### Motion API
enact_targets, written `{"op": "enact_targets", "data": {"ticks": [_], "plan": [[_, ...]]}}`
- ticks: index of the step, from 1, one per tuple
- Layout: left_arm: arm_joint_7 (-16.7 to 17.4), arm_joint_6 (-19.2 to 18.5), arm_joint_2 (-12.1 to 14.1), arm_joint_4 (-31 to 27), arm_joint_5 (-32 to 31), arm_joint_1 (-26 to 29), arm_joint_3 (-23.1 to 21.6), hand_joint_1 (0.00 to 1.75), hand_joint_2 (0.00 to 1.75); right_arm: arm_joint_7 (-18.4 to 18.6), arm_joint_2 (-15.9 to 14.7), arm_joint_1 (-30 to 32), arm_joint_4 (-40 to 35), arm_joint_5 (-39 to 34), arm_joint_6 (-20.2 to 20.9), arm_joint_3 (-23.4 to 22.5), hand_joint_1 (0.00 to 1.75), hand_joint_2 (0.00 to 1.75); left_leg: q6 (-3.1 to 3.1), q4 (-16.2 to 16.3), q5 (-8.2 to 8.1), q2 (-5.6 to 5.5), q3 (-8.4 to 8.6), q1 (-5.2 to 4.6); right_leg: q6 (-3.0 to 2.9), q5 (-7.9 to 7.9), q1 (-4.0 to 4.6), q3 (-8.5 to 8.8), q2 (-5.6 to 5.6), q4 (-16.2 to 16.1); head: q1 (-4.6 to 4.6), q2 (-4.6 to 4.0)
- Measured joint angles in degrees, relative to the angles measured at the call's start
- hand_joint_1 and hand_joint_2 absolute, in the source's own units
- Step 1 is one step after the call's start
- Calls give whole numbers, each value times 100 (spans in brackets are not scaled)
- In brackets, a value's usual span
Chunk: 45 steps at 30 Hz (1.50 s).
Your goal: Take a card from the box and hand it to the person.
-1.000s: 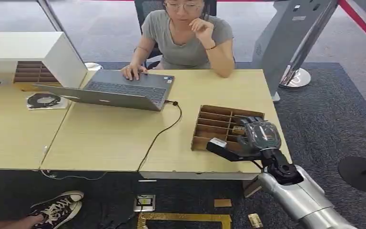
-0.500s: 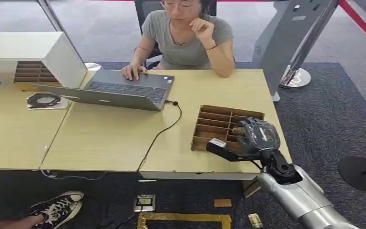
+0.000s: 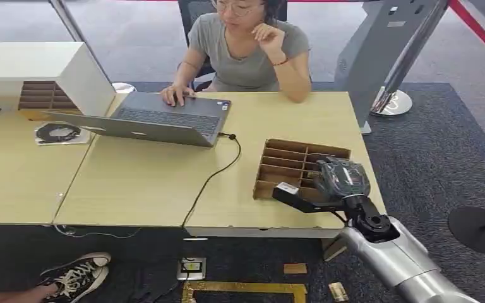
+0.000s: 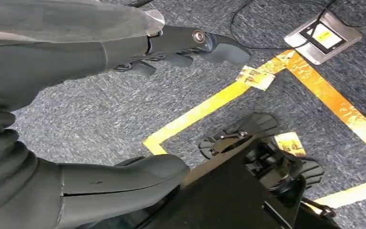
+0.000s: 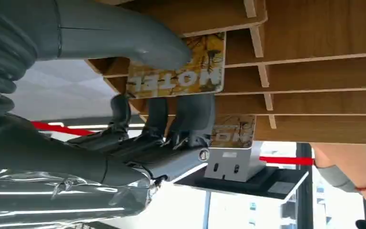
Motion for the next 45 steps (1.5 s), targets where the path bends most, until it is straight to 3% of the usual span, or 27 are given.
{"op": "enact_targets", "data": {"ticks": [1, 7, 15, 18, 26, 31, 38, 45], "plan": [[0, 0, 0, 0, 0, 0, 0, 0, 175, -7, 0, -3, 0, -11, -7, 4, 152, 175, 0, 0, 0, 0, 0, 0, 0, 0, 0, 0, 0, 0, -2, 0], [0, 7, 0, 0, 15, 5, 0, 0, 175, -9, 0, -21, 41, -35, -35, 35, 166, 175, 0, 0, 0, 0, 0, 0, 0, 0, 0, 1, 0, 0, 0, 0], [0, 7, 0, 0, 13, 13, 0, 0, 175, -42, 0, -24, 46, -70, -66, 81, 166, 175, 0, 0, 0, 0, 0, 0, 0, 0, 0, 1, 0, 0, 2, 0], [0, 7, 0, 0, 11, 20, 0, 0, 175, -39, 0, -12, -29, -70, 7, 94, 175, 175, 0, 1, 0, 0, 0, 0, 0, 0, 0, 0, 0, 0, 2, 0], [-57, 20, 11, 0, 42, 71, 4, 0, 175, 144, -28, 177, -1214, 149, 402, 88, 175, 175, 0, 2, 0, 3, 1, 0, 0, 0, 0, -5, 5, 0, -2, 0], [-98, 33, 22, 0, 48, 103, 48, 0, 175, -129, -124, 203, -2277, -69, 516, -7, 175, 175, 0, 2, 0, 3, 1, 0, 0, 0, 0, -4, 4, 0, -2, 0], [-70, -61, 17, 0, -105, 33, 87, 0, 175, -907, -258, -643, -2636, -745, 761, -83, 175, 175, 2, 3, 4, 9, 1, 0, 3, 8, -1, -3, 11, 0, 4, 0], [-2, -116, -11, 0, -214, -67, 87, 0, 175, -747, -262, -1247, -2085, -336, 529, -28, 175, 175, 1, 2, 5, 1, -9, 0, 2, 9, 0, -7, 1, 2, 0, 0]]}}
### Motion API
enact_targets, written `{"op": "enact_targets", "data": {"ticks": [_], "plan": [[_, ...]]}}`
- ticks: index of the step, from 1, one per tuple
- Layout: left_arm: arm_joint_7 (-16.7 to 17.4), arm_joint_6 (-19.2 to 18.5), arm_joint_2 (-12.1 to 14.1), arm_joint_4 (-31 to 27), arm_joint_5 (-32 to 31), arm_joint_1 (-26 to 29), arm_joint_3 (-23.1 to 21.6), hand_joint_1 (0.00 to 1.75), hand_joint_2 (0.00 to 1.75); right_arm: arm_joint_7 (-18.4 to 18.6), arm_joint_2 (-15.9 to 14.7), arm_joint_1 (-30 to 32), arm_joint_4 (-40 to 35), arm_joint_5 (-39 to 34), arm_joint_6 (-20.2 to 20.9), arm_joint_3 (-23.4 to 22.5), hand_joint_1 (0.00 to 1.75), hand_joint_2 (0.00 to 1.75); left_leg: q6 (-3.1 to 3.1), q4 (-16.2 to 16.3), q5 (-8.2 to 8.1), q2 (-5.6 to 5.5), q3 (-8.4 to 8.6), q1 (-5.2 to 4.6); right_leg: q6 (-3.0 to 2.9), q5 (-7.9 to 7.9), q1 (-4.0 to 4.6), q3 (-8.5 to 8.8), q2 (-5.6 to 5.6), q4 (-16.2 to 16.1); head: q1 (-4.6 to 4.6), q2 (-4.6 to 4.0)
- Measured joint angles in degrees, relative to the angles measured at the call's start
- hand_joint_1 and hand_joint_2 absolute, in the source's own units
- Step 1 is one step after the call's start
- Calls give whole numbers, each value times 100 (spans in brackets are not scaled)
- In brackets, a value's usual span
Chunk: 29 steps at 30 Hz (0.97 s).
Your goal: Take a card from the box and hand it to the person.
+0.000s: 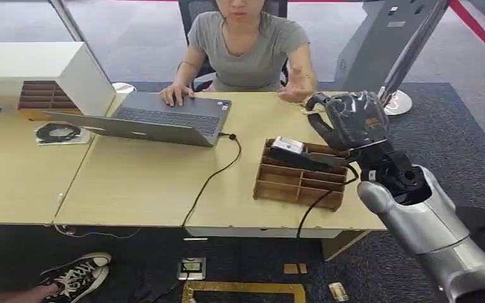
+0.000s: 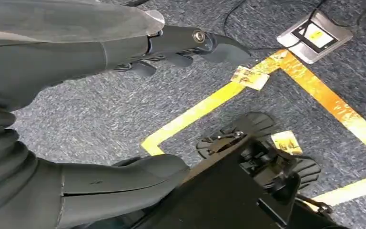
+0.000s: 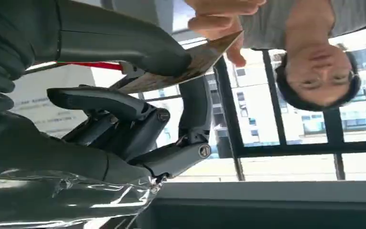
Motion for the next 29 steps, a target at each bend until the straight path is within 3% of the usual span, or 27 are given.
{"op": "enact_targets", "data": {"ticks": [6, 11, 20, 21, 22, 23, 24, 29], "plan": [[85, -92, -46, 0, -184, -169, -4, 0, 175, 372, 98, -912, 1377, 546, -157, 197, 175, 175, -2, 0, 4, -15, -9, 0, 0, 0, 0, -1, -18, 2, 9, 0], [120, -133, -70, 0, -225, -242, -7, 0, 175, 468, 276, -1413, 2365, 647, -223, 339, 175, 175, -3, 1, 4, -16, -8, 0, 0, 0, 1, -2, -16, 2, 0, 0], [127, -129, -85, 0, -177, -267, -9, 0, 175, 966, 695, -2073, 3920, 948, 85, 647, 173, 175, -3, 0, 4, -15, -9, 0, 1, -2, 1, -2, -17, 2, 0, 0], [127, -120, -85, 0, -166, -267, -9, 0, 175, 966, 743, -2138, 4054, 961, 107, 680, 159, 175, -3, 0, 4, -15, -9, 0, 1, -2, 1, -3, -16, 2, 0, 0], [127, -114, -85, 0, -162, -267, -9, 0, 175, 966, 783, -2195, 4181, 961, 156, 706, 110, 175, -3, 0, 4, -15, -9, 0, 1, -2, 1, -3, -16, 2, -2, 0], [127, -105, -85, 0, -146, -265, -9, 0, 175, 964, 824, -2243, 4288, 961, 217, 732, 12, 175, -3, 1, 4, -15, -8, 0, 1, -2, 1, -3, -16, 2, -2, 0], [127, -88, -85, 0, -129, -262, -9, 0, 175, 964, 848, -2278, 4354, 950, 263, 745, 0, 175, -3, 1, 4, -16, -9, 0, 1, -2, 1, -3, -17, 2, -2, 0], [125, -66, -81, 0, -83, -250, -7, 0, 175, 867, 931, -2347, 4533, 701, 527, 806, 0, 175, -3, 1, 4, -15, -9, 0, 1, -2, 0, -4, -15, 2, 0, 0]]}}
